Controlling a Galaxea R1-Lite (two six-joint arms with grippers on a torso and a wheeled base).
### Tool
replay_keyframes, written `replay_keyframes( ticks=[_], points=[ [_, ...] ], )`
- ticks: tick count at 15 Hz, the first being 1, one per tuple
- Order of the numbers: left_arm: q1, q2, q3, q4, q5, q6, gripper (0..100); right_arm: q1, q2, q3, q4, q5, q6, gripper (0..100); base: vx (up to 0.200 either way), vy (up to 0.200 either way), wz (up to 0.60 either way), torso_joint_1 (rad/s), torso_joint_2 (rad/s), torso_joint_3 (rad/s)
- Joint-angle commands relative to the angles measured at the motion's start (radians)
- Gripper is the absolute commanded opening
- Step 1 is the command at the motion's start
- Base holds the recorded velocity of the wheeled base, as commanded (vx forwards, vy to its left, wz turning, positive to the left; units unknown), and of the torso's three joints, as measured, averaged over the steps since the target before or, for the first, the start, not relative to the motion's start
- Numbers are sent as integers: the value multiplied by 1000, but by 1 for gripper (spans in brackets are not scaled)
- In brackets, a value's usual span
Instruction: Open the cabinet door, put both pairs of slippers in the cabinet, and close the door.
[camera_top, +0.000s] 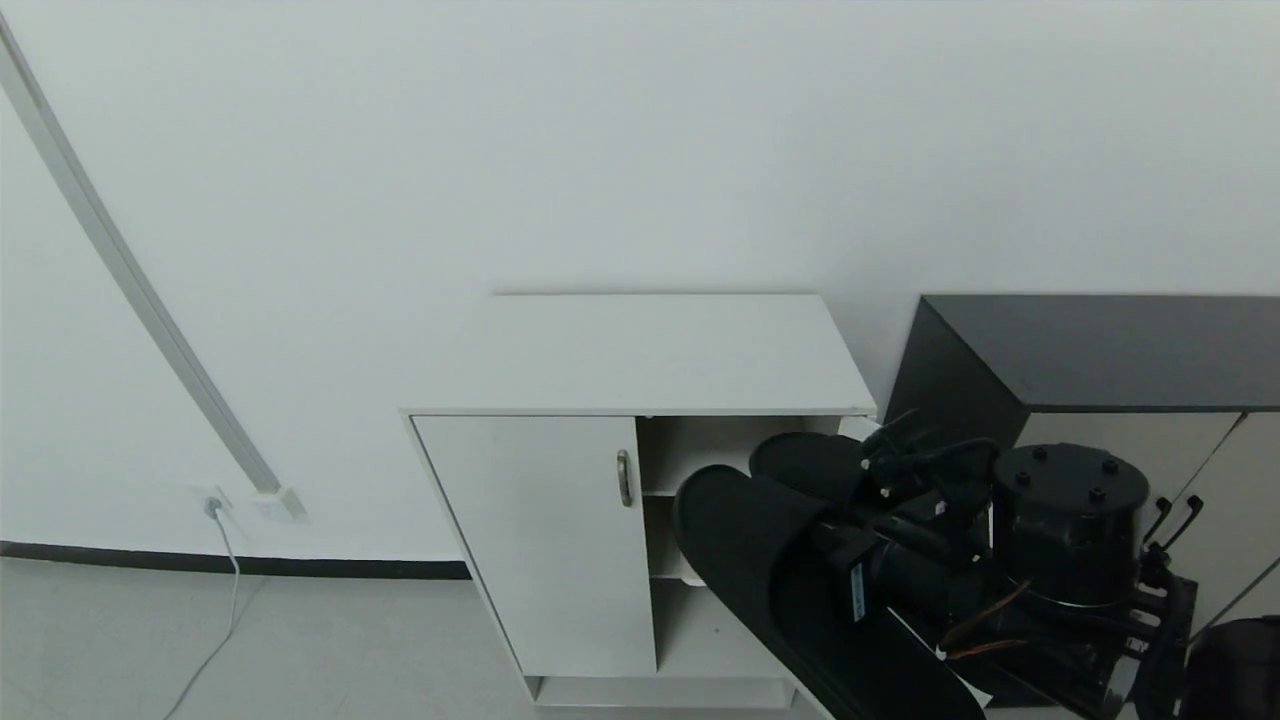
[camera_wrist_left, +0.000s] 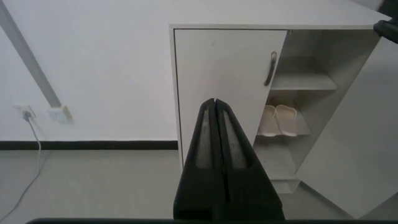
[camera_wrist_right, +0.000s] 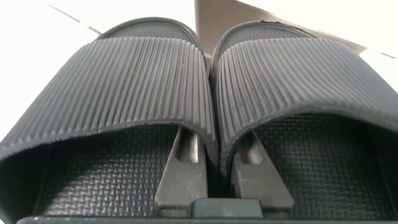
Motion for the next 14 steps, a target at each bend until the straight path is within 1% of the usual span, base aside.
replay_keyframes(
  ticks=[1, 10, 14],
  points=[
    [0, 0, 0, 0, 0, -1, 0, -1, 3, 1, 0, 0, 0, 0, 0, 0, 0, 0, 0, 0],
    [2, 0, 0, 0, 0, -1, 0, 4, 9, 15, -14, 2, -2, 0, 0, 0, 0, -5, 9, 6],
    [0, 0, 0, 0, 0, 1, 0, 5, 9, 19, -14, 0, -2, 0, 0, 0, 0, -167, 376, 207]
  ],
)
